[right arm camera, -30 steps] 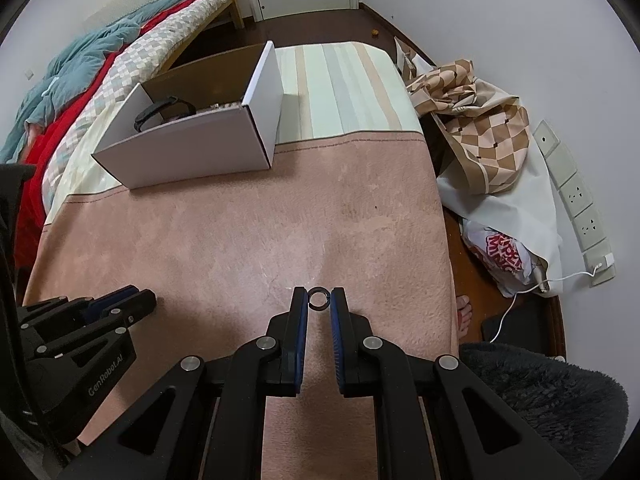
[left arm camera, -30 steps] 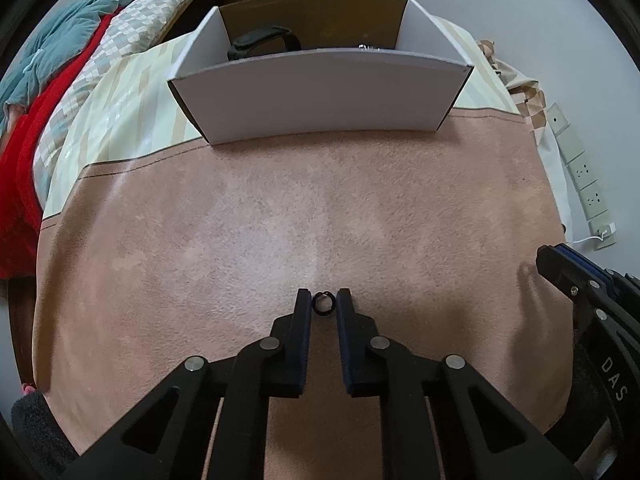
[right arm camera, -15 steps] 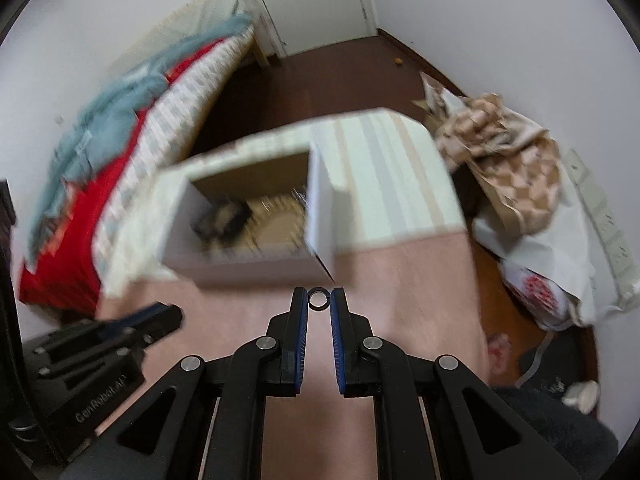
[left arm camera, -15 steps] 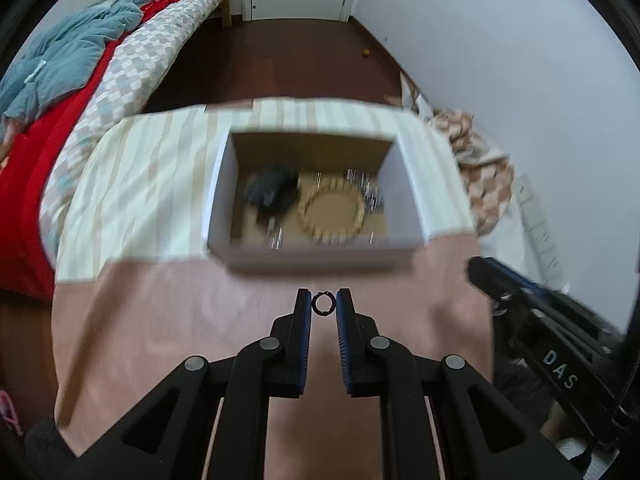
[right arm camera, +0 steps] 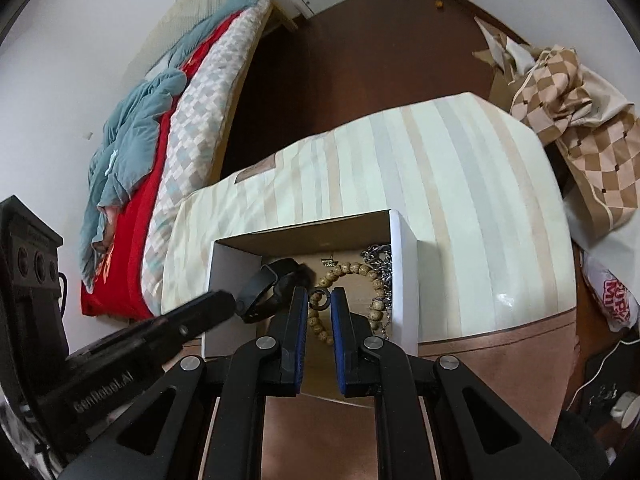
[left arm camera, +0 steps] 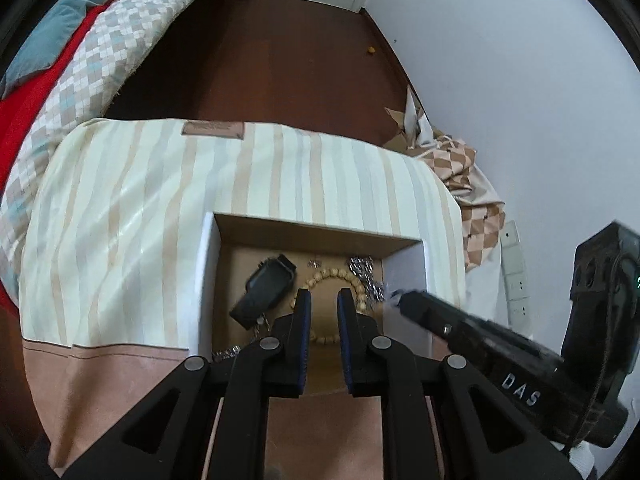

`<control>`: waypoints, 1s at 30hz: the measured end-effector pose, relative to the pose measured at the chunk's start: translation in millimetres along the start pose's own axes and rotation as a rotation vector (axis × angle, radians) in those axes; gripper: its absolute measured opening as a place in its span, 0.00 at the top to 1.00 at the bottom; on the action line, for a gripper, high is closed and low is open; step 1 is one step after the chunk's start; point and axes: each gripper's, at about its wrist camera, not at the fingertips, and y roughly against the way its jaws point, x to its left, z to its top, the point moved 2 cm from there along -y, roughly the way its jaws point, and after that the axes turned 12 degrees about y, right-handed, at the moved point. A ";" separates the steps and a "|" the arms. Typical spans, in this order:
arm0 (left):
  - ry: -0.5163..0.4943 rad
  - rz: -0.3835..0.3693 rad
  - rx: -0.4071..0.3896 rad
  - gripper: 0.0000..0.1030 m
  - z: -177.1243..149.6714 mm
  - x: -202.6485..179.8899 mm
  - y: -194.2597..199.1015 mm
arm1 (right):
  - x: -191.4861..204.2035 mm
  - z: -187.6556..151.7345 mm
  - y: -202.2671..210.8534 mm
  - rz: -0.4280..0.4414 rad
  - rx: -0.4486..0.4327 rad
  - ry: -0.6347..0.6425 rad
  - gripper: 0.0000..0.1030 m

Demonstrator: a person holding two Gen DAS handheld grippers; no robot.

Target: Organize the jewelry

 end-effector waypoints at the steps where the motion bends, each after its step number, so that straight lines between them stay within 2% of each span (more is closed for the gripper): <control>1: 0.001 0.011 -0.010 0.86 2.0 0.4 2.1 | -0.8 -0.9 0.8 -0.008 -0.001 -0.001 0.83; 3: -0.001 0.031 -0.022 0.77 4.0 0.8 6.7 | -2.7 -2.1 3.0 -0.010 -0.002 -0.008 0.71; 6: -0.015 0.068 -0.050 0.55 3.9 3.6 14.5 | -5.6 -5.1 10.4 -0.037 -0.009 -0.015 0.70; 7: -0.018 0.085 -0.065 0.43 2.0 5.9 19.2 | -6.5 -6.3 13.6 -0.050 -0.011 -0.013 0.70; 8: -0.020 0.104 -0.076 0.36 0.9 8.3 22.8 | -6.4 -7.6 16.6 -0.065 -0.014 -0.009 0.70; 11: -0.035 0.149 -0.118 0.35 -2.6 15.3 29.9 | -5.1 -15.0 29.3 -0.142 -0.025 0.015 0.68; 13: -0.050 0.185 -0.144 0.30 -9.8 20.9 36.4 | -4.5 -20.2 35.2 -0.193 -0.023 0.031 0.61; 16: -0.065 0.230 -0.170 0.29 -20.4 27.6 42.3 | -0.4 -28.9 42.5 -0.294 -0.016 0.064 0.52; 18: -0.073 0.264 -0.182 0.19 -27.4 31.3 45.2 | 3.5 -33.1 45.8 -0.338 -0.012 0.084 0.38; 19: -0.076 0.272 -0.185 0.06 -31.4 32.5 46.9 | 6.3 -35.5 47.3 -0.375 -0.005 0.098 0.32; 20: -0.078 0.279 -0.191 0.01 -35.0 34.1 48.3 | 7.8 -37.1 48.5 -0.393 -0.003 0.107 0.19; 21: -0.080 0.286 -0.197 0.01 -37.4 34.8 49.7 | 11.2 -39.3 50.8 -0.416 -0.005 0.118 0.09; 23: -0.089 0.321 -0.214 0.00 -44.4 36.6 53.1 | 18.6 -42.5 54.3 -0.462 -0.004 0.140 0.04; 30: -0.091 0.338 -0.262 0.00 -59.3 36.1 75.3 | 44.6 -57.2 76.5 -0.534 -0.028 0.179 0.00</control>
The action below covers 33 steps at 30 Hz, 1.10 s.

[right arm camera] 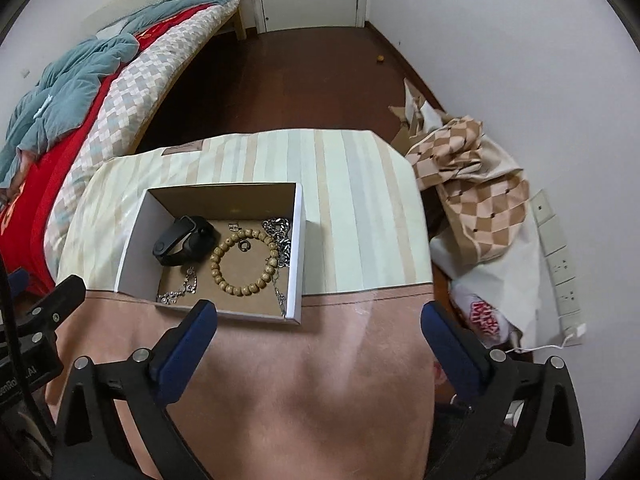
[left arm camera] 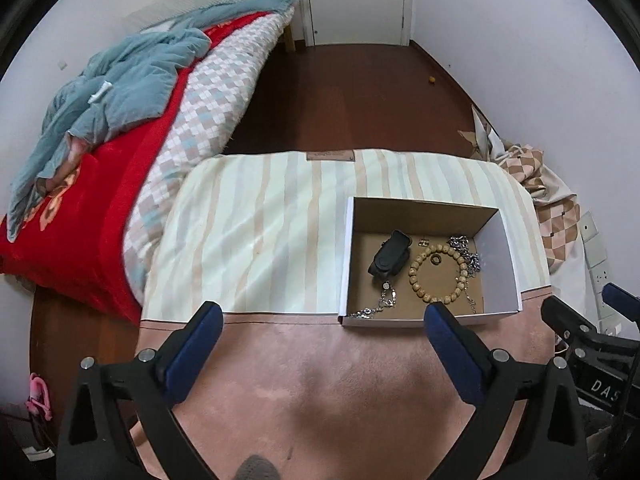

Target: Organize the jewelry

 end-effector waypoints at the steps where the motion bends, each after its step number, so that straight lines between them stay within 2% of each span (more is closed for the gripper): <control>1: -0.001 -0.003 -0.011 0.00 -1.1 0.8 6.7 | 1.0 -1.9 6.7 -0.006 -0.007 0.002 0.00; 14: 0.007 -0.045 -0.112 0.00 -26.1 9.8 99.1 | 1.2 -35.2 109.6 -0.068 -0.145 -0.001 0.00; 28: 0.033 -0.082 -0.250 0.00 -45.6 33.6 210.3 | 8.6 -72.6 253.7 -0.077 -0.337 0.019 0.00; 33: 0.046 -0.094 -0.259 0.00 -52.7 39.0 234.3 | 12.0 -81.3 288.9 -0.091 -0.384 0.026 0.00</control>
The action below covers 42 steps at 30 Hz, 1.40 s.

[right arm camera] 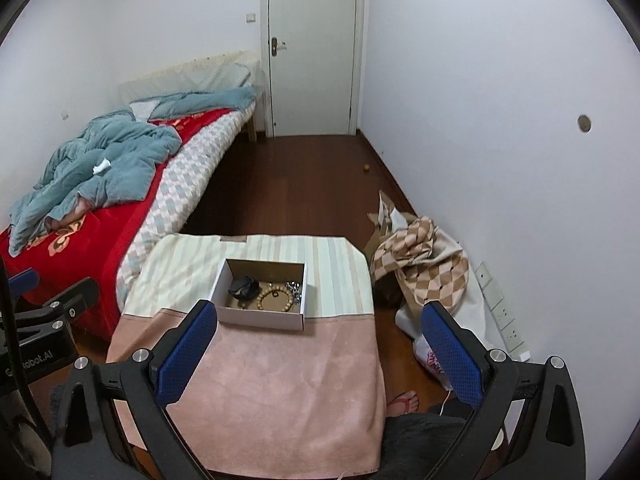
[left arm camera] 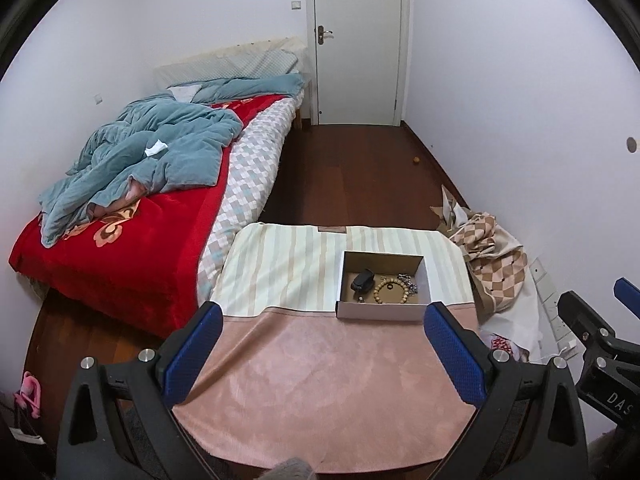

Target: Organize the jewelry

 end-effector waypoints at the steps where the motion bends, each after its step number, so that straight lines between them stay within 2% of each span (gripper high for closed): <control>1: 0.005 -0.001 0.004 0.00 -0.5 1.0 5.0 | 0.0 -0.1 6.1 0.002 -0.004 0.000 0.00; 8: 0.003 -0.005 0.037 0.00 -5.7 -0.4 16.7 | -1.0 1.1 22.2 0.012 0.002 0.009 0.00; 14: -0.007 0.013 0.081 0.00 -6.8 -7.7 5.7 | -2.6 3.6 16.5 0.008 0.019 0.004 0.00; 31: 0.019 0.063 0.119 0.00 22.9 -18.2 -45.7 | -2.6 36.5 -62.4 -0.012 0.102 -0.003 0.00; 42: 0.004 0.082 0.126 0.00 30.0 -21.1 -59.8 | -0.3 43.0 -83.4 -0.005 0.138 0.002 0.00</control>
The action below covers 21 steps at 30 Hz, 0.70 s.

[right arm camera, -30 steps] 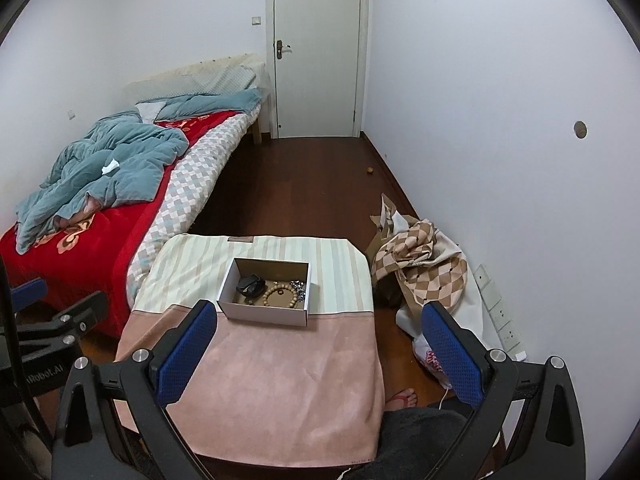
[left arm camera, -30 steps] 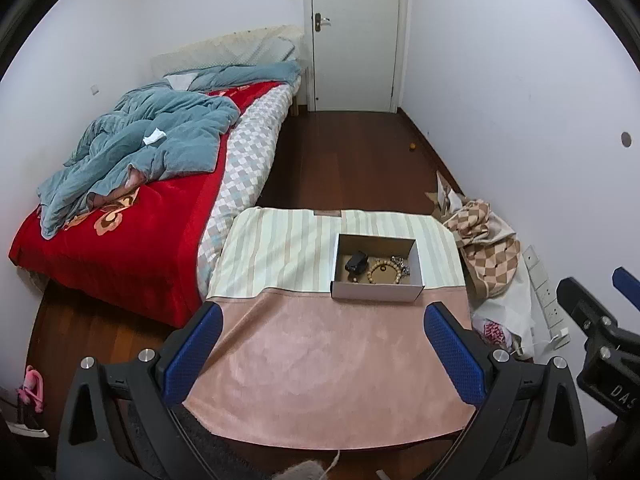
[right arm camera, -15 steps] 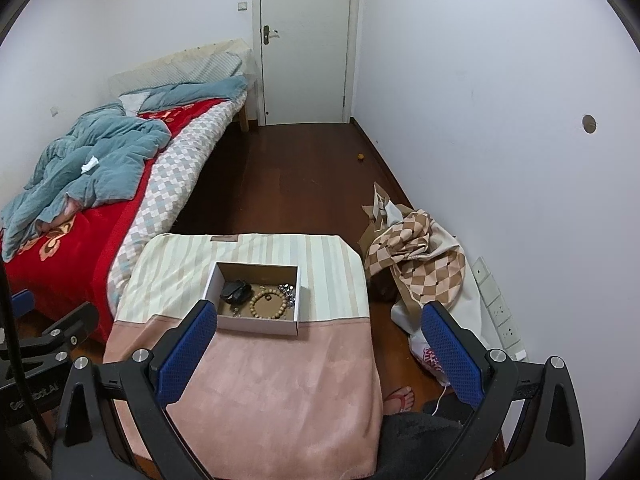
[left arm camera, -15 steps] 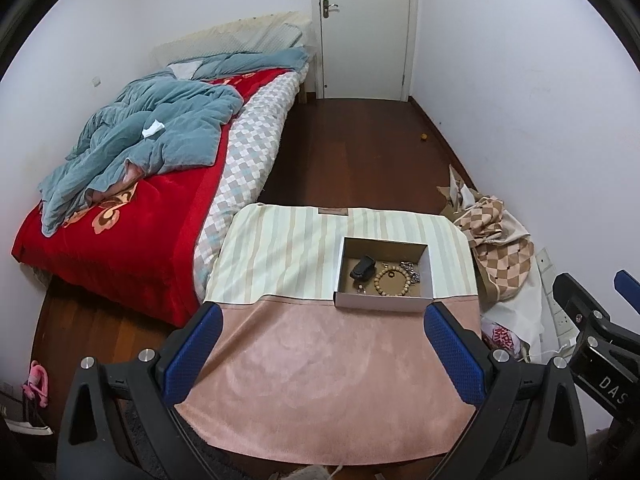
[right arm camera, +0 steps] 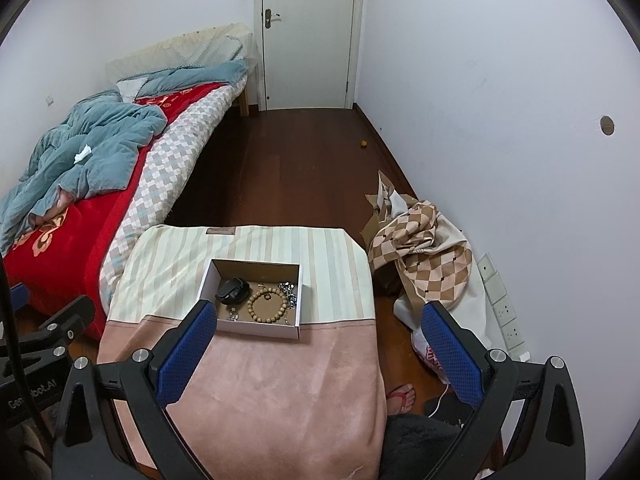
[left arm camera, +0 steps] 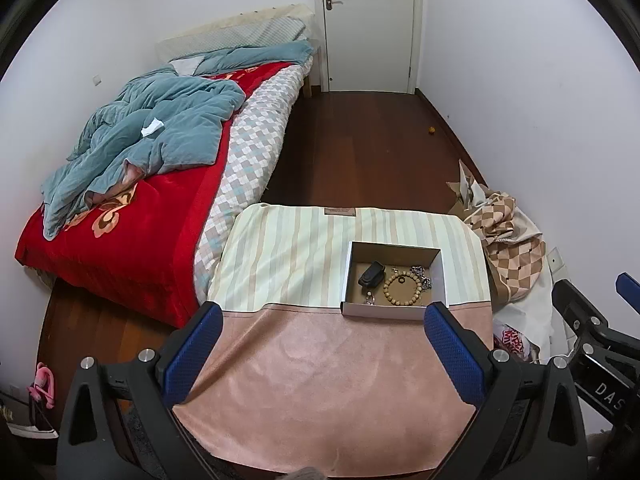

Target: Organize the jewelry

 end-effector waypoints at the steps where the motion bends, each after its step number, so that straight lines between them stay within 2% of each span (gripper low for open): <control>1: -0.001 0.000 0.001 0.00 -0.4 -0.6 -0.3 | 0.2 -0.1 -0.8 0.000 0.002 0.002 0.00; 21: -0.002 -0.002 0.003 0.00 -5.4 -2.0 1.0 | 1.2 -0.4 1.8 0.000 0.004 0.010 0.00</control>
